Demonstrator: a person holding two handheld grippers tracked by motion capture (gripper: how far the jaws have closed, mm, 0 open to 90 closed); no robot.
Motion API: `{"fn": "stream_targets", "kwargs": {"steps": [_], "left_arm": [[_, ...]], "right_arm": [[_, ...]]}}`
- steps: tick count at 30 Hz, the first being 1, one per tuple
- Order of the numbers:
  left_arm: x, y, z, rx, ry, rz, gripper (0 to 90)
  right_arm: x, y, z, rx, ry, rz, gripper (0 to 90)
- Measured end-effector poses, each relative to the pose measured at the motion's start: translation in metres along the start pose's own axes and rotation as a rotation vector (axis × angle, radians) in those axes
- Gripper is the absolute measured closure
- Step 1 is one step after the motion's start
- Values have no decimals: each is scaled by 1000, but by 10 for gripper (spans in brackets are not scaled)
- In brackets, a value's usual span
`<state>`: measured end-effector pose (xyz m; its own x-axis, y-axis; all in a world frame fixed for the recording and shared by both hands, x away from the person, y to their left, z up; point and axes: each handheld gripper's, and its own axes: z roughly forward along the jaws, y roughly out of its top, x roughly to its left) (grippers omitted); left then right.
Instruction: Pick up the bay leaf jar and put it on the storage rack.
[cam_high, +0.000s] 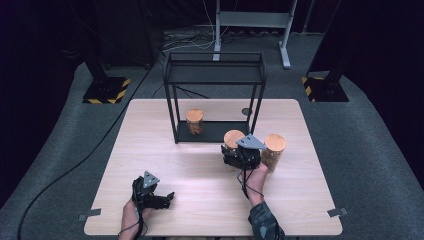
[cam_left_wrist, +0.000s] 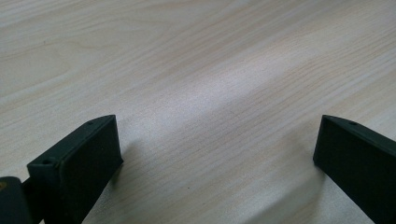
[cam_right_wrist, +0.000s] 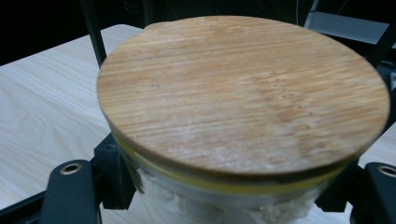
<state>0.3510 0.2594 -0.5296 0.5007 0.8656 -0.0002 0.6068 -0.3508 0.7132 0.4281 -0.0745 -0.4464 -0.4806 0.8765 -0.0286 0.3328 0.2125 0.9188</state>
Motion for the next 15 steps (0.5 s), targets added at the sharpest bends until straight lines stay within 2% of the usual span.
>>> {"fn": "stream_targets", "kwargs": {"steps": [15], "left_arm": [[0, 0, 0, 0, 0, 0, 2]], "right_arm": [[0, 13, -1, -7, 2, -20, 250]]}}
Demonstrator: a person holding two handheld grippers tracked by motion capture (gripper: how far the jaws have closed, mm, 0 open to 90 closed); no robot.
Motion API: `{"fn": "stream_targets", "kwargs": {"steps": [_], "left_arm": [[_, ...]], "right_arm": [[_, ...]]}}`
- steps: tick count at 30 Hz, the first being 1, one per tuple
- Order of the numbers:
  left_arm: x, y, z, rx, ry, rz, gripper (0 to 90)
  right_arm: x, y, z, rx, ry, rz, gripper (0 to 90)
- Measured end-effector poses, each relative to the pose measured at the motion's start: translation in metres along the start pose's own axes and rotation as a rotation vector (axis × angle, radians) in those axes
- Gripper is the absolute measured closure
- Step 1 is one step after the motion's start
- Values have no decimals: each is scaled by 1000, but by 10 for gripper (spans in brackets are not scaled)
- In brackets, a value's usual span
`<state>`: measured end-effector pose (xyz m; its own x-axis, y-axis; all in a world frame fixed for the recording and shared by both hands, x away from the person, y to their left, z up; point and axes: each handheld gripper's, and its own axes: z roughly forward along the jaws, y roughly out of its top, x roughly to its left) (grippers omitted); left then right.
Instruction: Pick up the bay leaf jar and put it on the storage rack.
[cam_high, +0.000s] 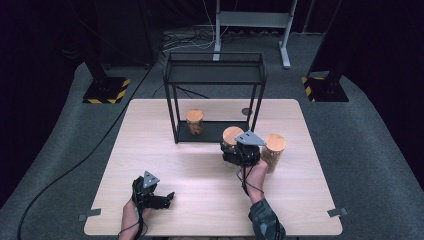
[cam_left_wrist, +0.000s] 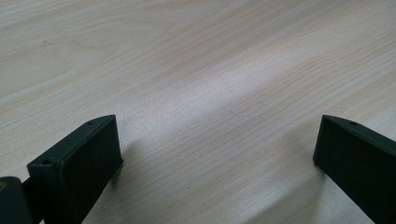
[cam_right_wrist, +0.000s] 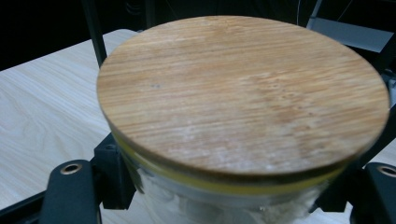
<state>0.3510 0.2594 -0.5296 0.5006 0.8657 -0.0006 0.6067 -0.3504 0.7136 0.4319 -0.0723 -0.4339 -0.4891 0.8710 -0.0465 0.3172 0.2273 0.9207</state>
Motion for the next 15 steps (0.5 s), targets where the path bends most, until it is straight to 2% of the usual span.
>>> {"fn": "stream_targets", "kwargs": {"steps": [15], "left_arm": [[0, 0, 0, 1, -1, -1, 2]], "right_arm": [[-3, 9, 4, -2, -3, -9, 250]]}}
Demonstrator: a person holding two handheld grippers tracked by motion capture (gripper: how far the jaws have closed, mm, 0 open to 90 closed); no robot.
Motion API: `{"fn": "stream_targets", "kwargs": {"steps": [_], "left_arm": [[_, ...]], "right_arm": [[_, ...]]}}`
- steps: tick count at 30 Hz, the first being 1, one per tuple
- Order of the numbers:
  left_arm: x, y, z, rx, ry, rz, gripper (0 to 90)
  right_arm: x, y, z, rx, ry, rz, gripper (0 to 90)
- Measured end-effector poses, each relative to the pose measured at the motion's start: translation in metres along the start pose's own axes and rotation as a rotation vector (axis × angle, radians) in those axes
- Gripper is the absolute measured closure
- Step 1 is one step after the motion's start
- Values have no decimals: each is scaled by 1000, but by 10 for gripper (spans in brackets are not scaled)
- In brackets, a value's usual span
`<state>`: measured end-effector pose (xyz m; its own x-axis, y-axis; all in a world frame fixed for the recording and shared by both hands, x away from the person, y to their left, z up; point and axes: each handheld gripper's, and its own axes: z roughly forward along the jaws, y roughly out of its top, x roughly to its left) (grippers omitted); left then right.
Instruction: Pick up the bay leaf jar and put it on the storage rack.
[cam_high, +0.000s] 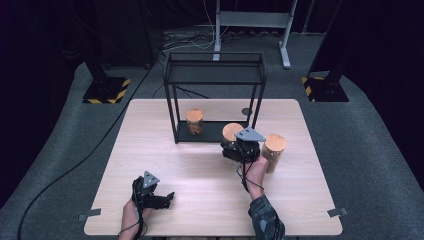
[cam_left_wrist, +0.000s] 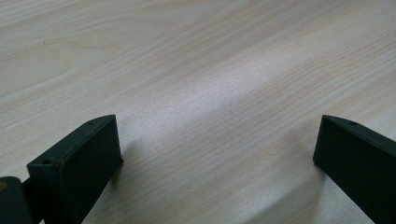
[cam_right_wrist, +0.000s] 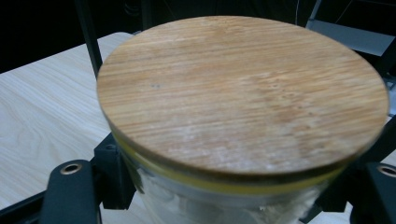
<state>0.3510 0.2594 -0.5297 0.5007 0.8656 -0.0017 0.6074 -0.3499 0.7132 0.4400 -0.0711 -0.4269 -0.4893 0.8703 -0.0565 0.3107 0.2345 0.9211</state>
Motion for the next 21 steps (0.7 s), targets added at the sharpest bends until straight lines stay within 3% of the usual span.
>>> {"fn": "stream_targets", "kwargs": {"steps": [21], "left_arm": [[0, 0, 0, 0, -1, -1, 2]], "right_arm": [[-1, 20, 9, -2, 1, -25, 251]]}}
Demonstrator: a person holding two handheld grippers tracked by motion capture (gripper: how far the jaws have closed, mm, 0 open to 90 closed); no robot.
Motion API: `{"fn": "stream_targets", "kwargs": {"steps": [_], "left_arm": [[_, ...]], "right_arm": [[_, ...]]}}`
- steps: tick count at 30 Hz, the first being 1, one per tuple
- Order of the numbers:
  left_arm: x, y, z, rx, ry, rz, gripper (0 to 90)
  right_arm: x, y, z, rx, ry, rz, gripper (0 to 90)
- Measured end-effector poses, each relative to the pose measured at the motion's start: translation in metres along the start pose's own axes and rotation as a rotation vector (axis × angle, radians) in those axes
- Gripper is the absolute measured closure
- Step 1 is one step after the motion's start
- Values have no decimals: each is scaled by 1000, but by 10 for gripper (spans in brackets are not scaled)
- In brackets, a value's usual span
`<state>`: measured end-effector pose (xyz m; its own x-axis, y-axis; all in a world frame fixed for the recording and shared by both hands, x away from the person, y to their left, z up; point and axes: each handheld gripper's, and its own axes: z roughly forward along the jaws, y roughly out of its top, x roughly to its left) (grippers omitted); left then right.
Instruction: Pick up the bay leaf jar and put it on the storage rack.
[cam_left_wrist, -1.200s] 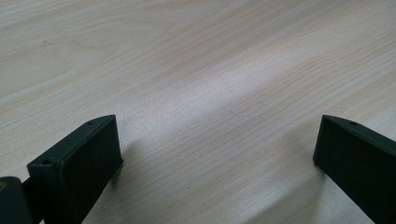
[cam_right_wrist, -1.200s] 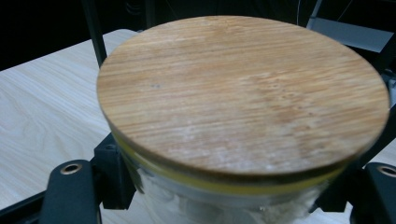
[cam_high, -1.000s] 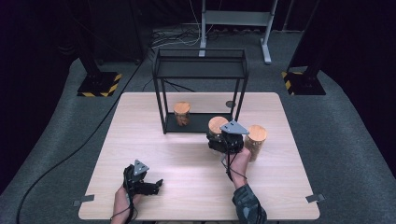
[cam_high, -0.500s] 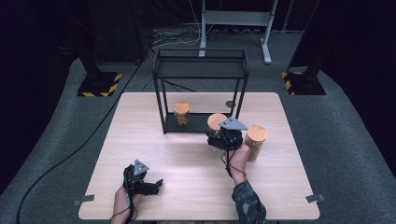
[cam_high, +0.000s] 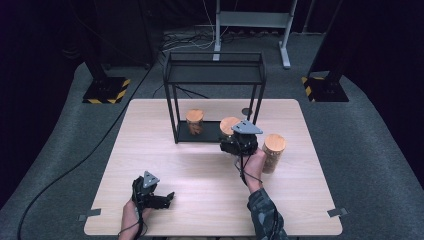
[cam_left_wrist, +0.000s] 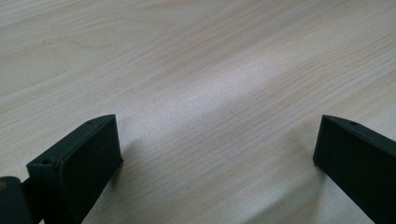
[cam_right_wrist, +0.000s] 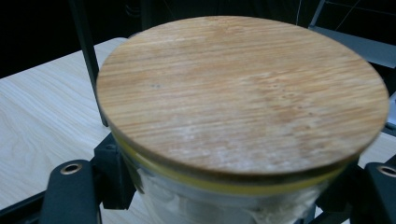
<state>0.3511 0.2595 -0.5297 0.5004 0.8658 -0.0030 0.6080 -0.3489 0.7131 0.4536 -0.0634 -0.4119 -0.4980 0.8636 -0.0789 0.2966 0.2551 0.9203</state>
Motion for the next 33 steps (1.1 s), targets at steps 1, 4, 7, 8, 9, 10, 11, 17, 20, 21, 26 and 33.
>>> {"fn": "stream_targets", "kwargs": {"steps": [1, 4, 7, 8, 9, 10, 11, 17, 20, 21, 26, 33], "left_arm": [[0, 0, 0, 0, 0, 1, 2], [0, 0, 0, 0, 0, 1, 2], [0, 0, 0, 0, 0, 0, 2], [0, 0, 0, 0, 0, 0, 2], [0, 0, 0, 0, 0, 0, 2], [0, 0, 0, 0, 0, 0, 2], [0, 0, 0, 0, 0, 0, 2], [0, 0, 0, 0, 0, 0, 2], [0, 0, 0, 0, 0, 0, 2], [0, 0, 0, 0, 0, 0, 2], [0, 0, 0, 0, 0, 0, 2], [0, 0, 0, 0, 0, 0, 2]], "right_arm": [[0, 1, 0, 0, 1, -1, 251], [-2, 4, 3, 1, -3, -4, 250], [-3, 6, 6, 3, -1, 2, 251], [-4, 6, 7, 4, -1, 0, 251], [-4, 7, 8, 6, -2, 0, 251], [-4, 7, 9, 7, -3, 0, 251], [-4, 8, 10, 9, -2, 1, 251], [-5, 11, 16, 15, -1, -3, 251], [-5, 13, 19, 19, -4, -7, 251], [-5, 13, 20, 20, -3, -7, 251], [-7, 15, 23, 26, -3, -3, 251], [-8, 15, 27, 31, -7, -1, 251]]}}
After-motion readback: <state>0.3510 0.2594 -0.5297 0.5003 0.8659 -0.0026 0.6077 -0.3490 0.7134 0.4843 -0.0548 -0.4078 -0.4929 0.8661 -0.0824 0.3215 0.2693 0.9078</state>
